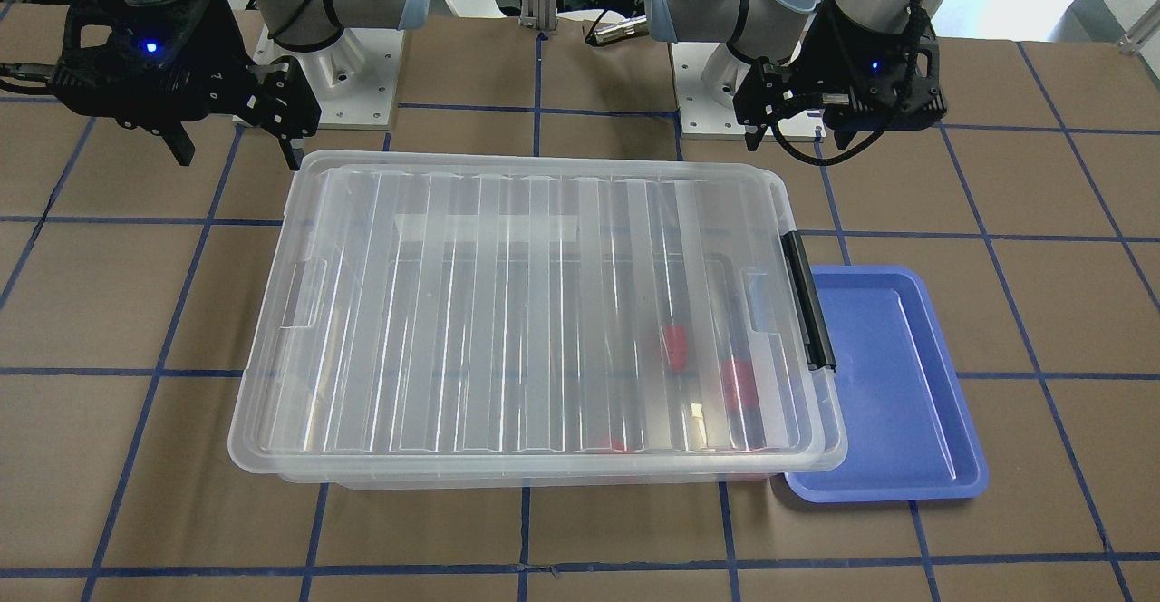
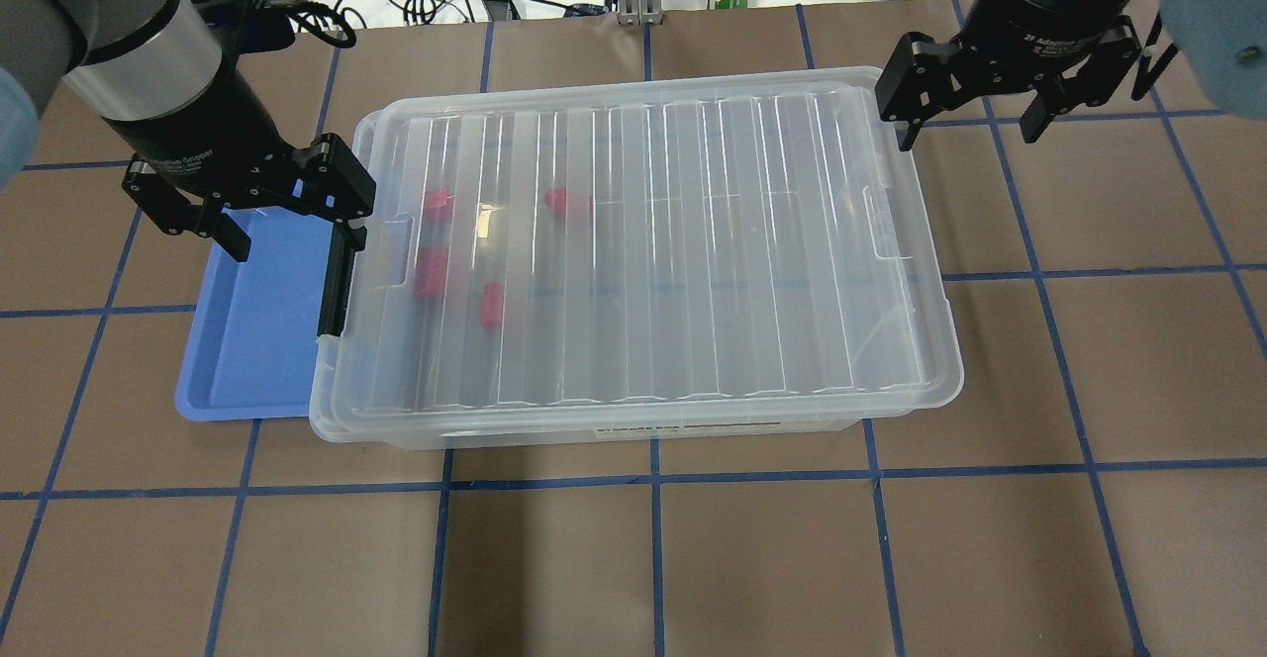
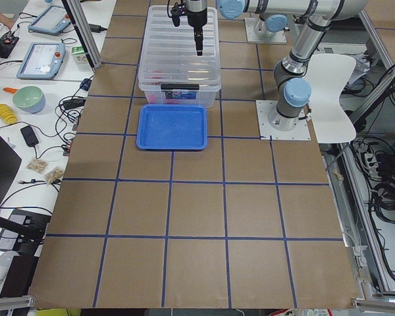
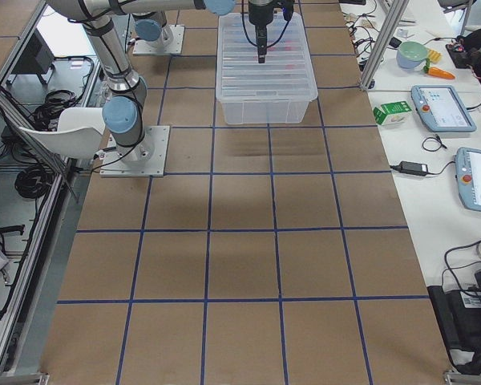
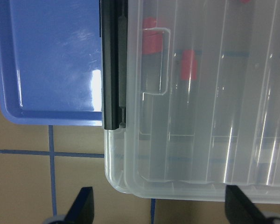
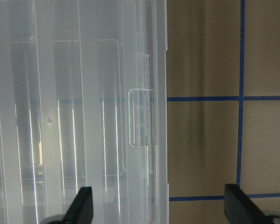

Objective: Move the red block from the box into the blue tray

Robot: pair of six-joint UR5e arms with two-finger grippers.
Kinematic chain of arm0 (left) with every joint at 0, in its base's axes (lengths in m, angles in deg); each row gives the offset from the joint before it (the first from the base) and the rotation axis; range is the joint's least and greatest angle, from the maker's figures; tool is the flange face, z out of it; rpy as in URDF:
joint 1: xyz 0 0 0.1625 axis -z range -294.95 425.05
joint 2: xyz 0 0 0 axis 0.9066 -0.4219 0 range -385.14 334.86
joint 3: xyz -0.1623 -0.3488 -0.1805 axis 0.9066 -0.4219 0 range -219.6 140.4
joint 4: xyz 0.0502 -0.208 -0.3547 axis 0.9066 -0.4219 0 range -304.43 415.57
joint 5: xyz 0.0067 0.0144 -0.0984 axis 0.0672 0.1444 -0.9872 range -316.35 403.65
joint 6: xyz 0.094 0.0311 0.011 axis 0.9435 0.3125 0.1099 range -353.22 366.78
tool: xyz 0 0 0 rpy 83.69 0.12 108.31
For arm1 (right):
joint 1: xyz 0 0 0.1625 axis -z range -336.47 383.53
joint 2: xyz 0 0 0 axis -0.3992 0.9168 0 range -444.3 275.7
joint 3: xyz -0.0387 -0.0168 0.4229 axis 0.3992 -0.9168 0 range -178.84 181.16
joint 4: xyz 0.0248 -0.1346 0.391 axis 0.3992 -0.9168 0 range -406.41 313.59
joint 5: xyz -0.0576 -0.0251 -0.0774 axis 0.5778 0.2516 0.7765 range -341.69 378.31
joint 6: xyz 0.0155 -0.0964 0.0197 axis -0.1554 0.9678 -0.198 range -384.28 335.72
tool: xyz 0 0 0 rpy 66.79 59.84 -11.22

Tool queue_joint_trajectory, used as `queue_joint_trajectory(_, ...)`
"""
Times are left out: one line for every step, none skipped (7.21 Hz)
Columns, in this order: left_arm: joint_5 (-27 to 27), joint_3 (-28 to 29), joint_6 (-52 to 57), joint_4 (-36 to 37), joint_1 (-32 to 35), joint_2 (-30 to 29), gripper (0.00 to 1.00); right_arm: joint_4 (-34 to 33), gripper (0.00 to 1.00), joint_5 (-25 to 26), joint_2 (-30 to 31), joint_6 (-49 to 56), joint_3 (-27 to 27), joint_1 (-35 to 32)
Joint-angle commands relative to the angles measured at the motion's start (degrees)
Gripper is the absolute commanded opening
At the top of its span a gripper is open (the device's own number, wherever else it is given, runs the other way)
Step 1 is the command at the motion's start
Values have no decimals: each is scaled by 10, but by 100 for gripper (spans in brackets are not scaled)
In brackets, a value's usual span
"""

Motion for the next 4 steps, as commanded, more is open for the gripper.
queue_joint_trajectory(-4, -1, 2, 0, 0, 3, 100, 0, 100, 0, 0, 0, -2, 1)
queue_joint_trajectory(-5, -2, 2, 0, -1, 3, 100, 1, 100, 0, 0, 0, -3, 1)
queue_joint_trajectory(-5, -1, 2, 1, -2, 3, 100, 0, 100, -1, -1, 2, -1, 3)
queue_joint_trajectory(-5, -1, 2, 1, -1, 3, 100, 0, 100, -1, -6, 5, -4, 8)
